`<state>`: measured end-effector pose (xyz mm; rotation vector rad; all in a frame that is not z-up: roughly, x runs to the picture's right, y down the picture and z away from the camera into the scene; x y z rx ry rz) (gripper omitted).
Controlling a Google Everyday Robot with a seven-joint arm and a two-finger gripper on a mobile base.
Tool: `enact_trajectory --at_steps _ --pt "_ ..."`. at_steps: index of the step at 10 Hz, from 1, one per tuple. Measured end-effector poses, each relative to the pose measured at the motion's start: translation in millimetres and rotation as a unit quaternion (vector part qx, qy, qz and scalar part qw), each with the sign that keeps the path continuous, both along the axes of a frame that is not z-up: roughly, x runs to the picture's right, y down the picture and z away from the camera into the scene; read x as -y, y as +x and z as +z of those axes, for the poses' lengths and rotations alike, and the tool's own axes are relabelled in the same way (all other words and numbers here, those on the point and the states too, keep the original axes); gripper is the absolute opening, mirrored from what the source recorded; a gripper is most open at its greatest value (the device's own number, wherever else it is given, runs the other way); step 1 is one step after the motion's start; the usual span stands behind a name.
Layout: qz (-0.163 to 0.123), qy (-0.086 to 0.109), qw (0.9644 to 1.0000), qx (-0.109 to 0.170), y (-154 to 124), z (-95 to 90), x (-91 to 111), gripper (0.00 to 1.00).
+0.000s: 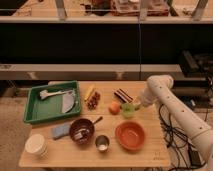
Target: Place pepper in red bowl
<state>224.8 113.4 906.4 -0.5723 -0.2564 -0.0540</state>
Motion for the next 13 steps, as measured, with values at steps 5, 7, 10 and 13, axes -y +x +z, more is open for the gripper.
enact_trajectory --at_steps 5,7,10,13 --pt "0.008 -0.018 0.9998 0.000 -1 18.5 -3 0.36" --pt "0.008 -0.022 0.9997 0.000 -2 20.8 -4 0.20" --pt "0.006 -0.021 0.9998 -0.001 -1 20.4 -4 0.19" --pt "0.016 -0.035 0.9993 -0.006 1 25.9 -6 0.19"
